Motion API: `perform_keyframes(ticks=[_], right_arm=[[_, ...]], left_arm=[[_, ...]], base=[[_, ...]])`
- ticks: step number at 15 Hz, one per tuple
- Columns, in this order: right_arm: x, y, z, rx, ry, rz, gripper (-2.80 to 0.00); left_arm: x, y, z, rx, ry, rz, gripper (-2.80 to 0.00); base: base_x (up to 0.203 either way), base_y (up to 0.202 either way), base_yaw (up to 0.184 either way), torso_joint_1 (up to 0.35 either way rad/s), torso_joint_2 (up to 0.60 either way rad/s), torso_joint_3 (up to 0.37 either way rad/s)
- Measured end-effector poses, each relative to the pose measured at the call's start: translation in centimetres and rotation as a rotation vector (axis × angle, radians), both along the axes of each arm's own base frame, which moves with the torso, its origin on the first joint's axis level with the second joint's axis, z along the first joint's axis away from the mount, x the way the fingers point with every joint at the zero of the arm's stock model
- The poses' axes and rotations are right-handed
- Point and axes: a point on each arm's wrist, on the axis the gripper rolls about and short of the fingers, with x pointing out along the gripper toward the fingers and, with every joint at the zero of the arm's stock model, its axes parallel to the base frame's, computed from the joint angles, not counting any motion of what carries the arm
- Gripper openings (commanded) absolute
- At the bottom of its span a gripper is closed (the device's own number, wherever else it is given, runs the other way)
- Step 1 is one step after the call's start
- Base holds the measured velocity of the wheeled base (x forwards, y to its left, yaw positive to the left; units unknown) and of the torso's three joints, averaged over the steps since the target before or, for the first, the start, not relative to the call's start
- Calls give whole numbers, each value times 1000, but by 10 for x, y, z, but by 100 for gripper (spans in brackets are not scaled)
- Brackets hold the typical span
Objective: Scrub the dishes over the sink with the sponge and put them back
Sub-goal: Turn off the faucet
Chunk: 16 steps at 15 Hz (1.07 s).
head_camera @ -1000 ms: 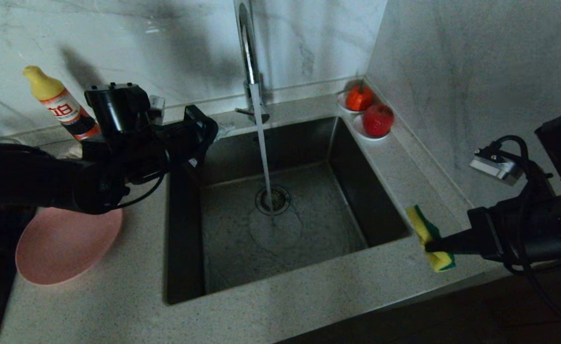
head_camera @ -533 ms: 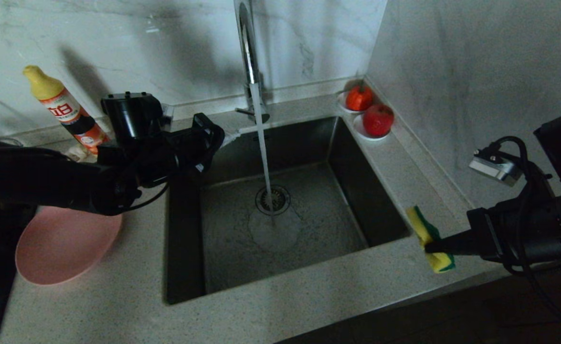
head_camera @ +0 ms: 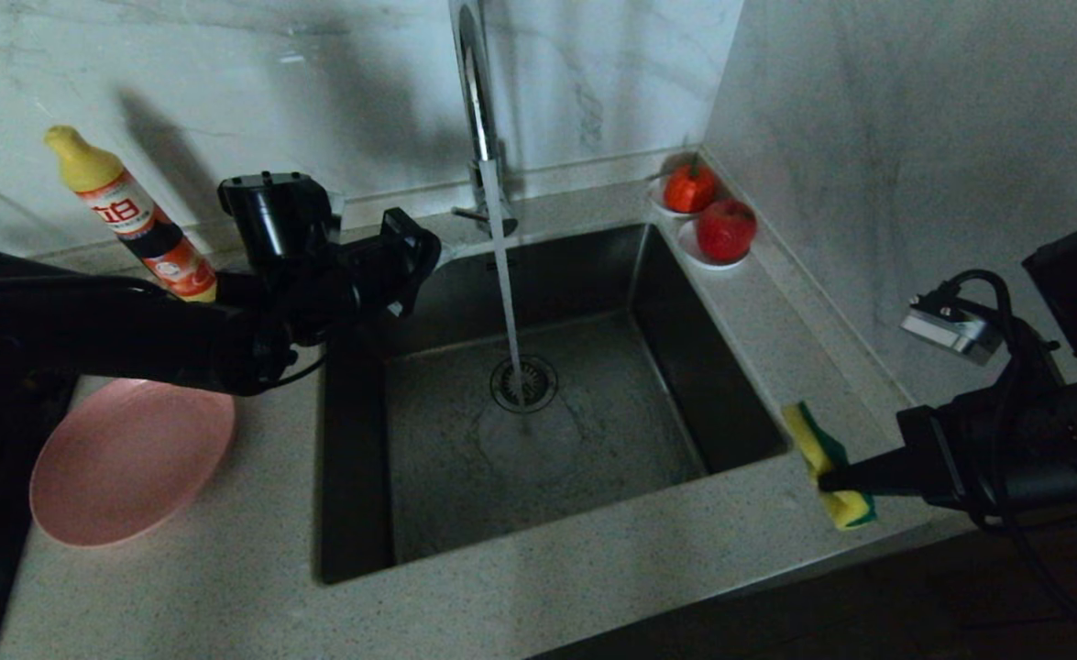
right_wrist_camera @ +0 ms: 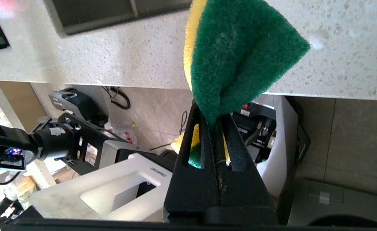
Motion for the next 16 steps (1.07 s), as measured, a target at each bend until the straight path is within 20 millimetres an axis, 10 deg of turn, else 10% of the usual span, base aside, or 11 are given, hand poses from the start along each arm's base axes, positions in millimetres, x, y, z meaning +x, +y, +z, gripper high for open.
perform_keyframes(ticks=[16], right_arm=[[3,0,-5,-4,9,-3,-280]], left_arm=[[40,-3,1,-22,-97,47,-280]], base=[[0,0,0,0,0,0]])
